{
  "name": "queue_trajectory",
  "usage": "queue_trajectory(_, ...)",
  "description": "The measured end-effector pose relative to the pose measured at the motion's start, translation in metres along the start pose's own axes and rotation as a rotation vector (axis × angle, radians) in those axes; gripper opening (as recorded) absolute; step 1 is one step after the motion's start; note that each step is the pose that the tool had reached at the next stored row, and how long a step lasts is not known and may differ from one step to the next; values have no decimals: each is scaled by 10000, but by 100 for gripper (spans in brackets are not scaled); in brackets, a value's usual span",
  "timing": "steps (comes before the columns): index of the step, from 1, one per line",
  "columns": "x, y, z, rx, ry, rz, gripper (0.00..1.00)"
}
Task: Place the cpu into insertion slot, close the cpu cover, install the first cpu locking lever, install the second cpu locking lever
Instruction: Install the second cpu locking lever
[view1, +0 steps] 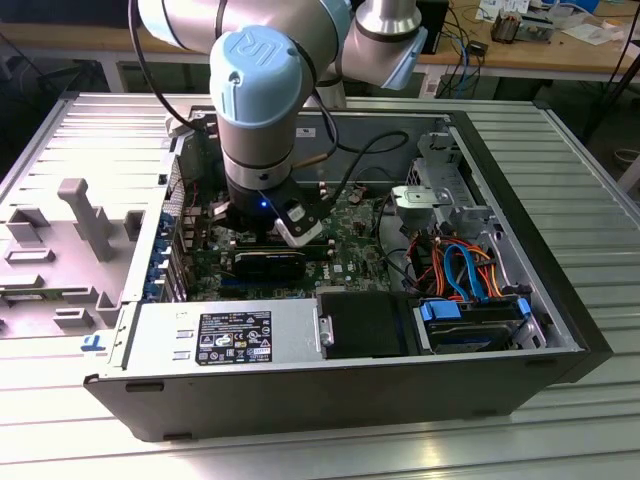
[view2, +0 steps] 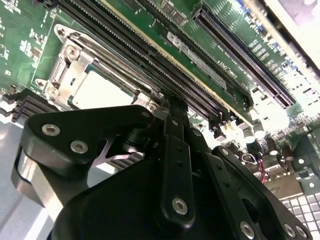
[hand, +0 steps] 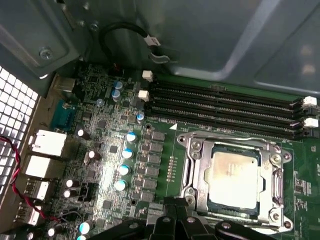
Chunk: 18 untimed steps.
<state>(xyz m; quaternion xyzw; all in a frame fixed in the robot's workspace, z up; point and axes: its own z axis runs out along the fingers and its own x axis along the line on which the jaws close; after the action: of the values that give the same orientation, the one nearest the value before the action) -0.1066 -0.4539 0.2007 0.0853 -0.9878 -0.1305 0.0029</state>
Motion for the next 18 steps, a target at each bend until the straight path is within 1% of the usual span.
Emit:
queue_trajectory(2,0,14,-55,3,3,1,11)
queue_trajectory(4,-7,15,-63,1,3,-2,11)
queue_trajectory(6,-63,12,-65,-4,37,13,11)
queue_trajectory(7,-105,15,-62,-20,76,24,11)
queue_trajectory(10,-193,41,-50,-49,155,44,11)
queue_trajectory(11,-232,85,-37,-53,174,50,11)
queue_trajectory(12,-251,113,-30,-52,183,54,11)
queue_trajectory(14,-299,214,-2,-54,188,54,11)
queue_trajectory(15,-313,255,9,-42,191,54,11)
queue_trajectory(16,-326,299,18,20,202,57,11)
queue_trajectory(17,-331,320,14,133,220,61,11)
queue_trajectory(18,-334,336,2,304,248,68,11)
